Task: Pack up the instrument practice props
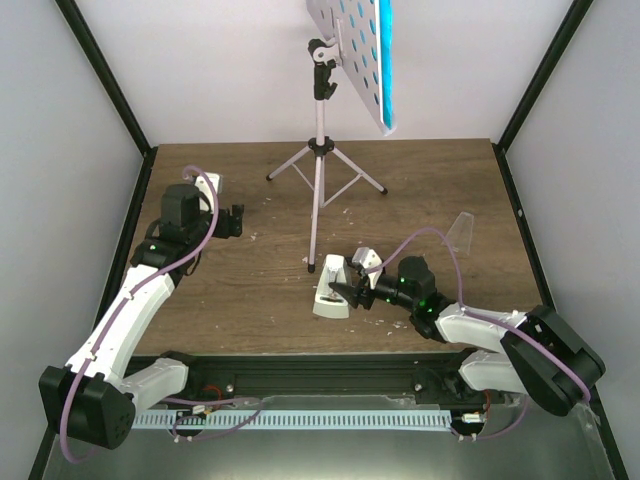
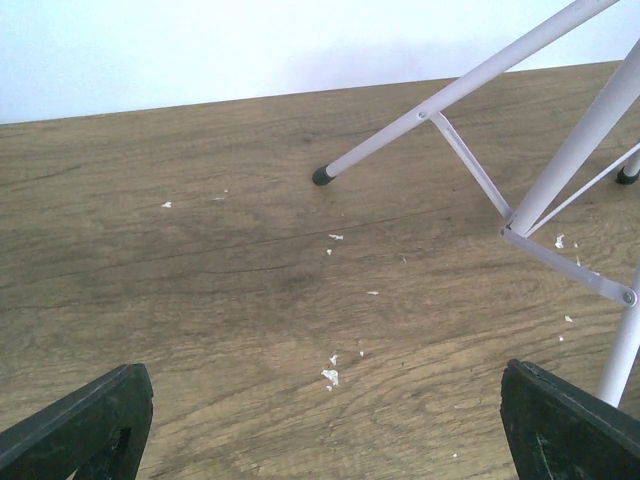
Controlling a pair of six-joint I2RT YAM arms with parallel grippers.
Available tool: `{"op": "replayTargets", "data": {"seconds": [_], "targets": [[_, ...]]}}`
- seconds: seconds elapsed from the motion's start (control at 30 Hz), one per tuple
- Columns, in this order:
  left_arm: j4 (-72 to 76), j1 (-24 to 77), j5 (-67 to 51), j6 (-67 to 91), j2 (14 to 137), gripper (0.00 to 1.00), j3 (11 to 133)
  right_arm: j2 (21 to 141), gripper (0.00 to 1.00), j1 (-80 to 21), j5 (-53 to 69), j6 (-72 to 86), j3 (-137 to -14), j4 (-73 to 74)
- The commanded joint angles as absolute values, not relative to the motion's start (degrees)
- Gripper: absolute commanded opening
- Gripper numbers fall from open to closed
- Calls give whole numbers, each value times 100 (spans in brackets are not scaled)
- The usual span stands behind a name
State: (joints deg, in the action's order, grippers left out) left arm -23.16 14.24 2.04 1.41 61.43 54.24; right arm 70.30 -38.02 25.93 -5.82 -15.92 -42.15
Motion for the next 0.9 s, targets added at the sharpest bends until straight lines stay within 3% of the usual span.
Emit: {"op": "replayTargets", "data": {"seconds": [0.0,0.3,0.87], "targets": [[-2221,1415,167,90,6066,96,5366,7032,70,-3810,2845,-461,-1595,-4485],[-2223,1416,161,96,6056,96,5362,7192,65,-3727,3115,-329,-1667,-4469],[-2221,1413,136,92,6056,96,5361,7365,66,-3642,3257,-128,-2092,-3919]]}}
